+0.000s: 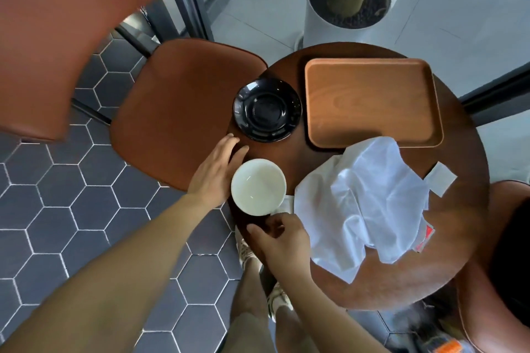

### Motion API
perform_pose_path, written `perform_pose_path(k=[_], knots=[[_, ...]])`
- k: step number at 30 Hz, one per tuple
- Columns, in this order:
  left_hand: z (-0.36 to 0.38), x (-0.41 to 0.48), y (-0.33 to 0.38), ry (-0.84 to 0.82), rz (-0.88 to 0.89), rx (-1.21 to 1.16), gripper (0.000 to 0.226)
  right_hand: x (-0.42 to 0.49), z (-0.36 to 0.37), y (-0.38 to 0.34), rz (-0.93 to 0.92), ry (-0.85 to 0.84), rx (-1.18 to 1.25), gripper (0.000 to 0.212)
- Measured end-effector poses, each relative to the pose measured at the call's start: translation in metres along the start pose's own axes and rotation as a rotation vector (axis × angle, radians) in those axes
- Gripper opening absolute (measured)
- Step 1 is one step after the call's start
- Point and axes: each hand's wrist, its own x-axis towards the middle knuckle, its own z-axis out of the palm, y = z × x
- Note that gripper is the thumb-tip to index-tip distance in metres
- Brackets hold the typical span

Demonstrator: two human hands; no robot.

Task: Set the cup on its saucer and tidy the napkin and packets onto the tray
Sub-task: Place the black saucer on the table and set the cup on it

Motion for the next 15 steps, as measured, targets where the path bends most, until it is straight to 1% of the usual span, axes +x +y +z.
perform_pose_path(k=[3,7,12,14,15], knots=[[0.005,-0.006,0.003,0.056,0.065,0.045,0.065,-0.003,-0.001,0.015,-0.089,0.069,0.018,0.016],[0.007,-0.007,0.009,0.112,0.028,0.045,0.059,0.004,-0.014,0.028,-0.147,0.095,0.008,0.012],[0.013,-0.01,0.026,0.104,-0.001,0.128,0.063,0.012,-0.022,0.04,-0.104,0.137,-0.016,0.018],[0.016,-0.009,0.028,0.116,0.007,0.138,0.068,0.012,-0.022,0.041,-0.096,0.152,-0.079,0.034],[0.018,-0.009,0.027,0.118,0.012,0.143,0.071,0.011,-0.021,0.04,-0.098,0.133,-0.092,0.04]])
